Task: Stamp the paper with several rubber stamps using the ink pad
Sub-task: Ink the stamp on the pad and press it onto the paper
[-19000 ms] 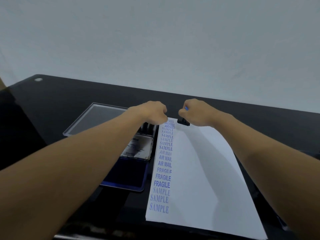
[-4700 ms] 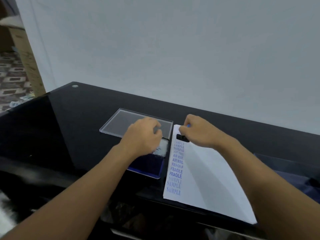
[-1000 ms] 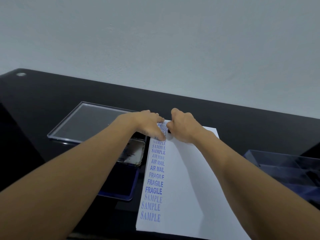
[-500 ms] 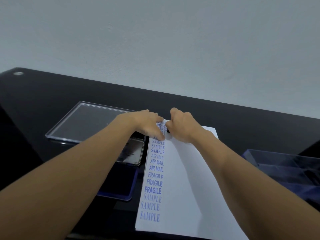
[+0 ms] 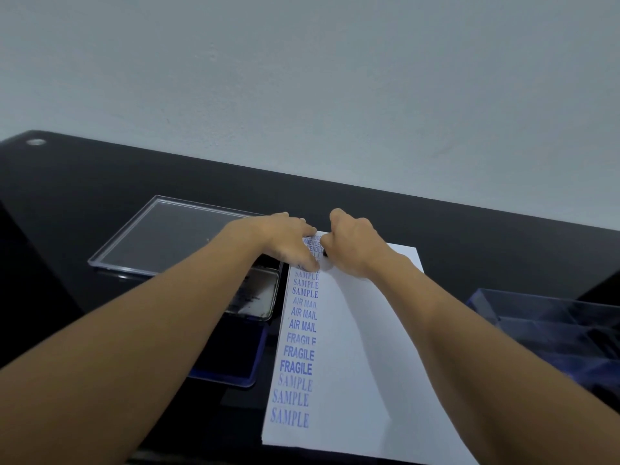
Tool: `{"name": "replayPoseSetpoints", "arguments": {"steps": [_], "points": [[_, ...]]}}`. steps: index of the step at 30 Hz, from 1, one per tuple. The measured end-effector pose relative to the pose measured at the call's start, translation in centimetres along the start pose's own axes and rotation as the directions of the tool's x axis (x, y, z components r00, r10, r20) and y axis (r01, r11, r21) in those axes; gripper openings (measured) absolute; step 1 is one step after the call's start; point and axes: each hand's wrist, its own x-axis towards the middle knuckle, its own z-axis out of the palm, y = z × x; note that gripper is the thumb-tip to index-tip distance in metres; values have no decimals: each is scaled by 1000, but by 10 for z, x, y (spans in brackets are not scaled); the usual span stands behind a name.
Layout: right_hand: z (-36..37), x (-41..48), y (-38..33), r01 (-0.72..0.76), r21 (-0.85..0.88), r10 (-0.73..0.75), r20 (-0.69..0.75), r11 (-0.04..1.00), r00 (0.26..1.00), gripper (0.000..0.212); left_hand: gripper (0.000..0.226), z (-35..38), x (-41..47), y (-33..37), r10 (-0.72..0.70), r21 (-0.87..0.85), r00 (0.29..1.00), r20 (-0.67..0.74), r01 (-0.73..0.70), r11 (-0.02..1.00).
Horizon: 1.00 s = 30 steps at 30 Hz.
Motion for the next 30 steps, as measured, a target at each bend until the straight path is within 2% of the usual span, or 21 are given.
{"name": "replayPoseSetpoints", "arguments": {"steps": [5,11,20,26,30], "points": [[4,-6,0,38,-5,-38,-13,999,999,14,82,-2,-3,3,5,7,1000,-3,-5,1000],[1,1,0,-6,2,6,-10,1000,1000,26,85,-1,-3,2,1,-5,1000,1,-1,1000],[3,-5,0,43,7,-43,-6,999,999,17,85,-1,-3,3,-1,-1,1000,4,1,1000],[3,6,2,-19,16,19,-11,1000,1000,22,86,-1,-4,2,-6,-10,1000,3,6,1000],[3,2,1,-10,19,10,-4,1000,1000,24,86,-2,-5,3,3,0,1000,6,-3,1000]]}}
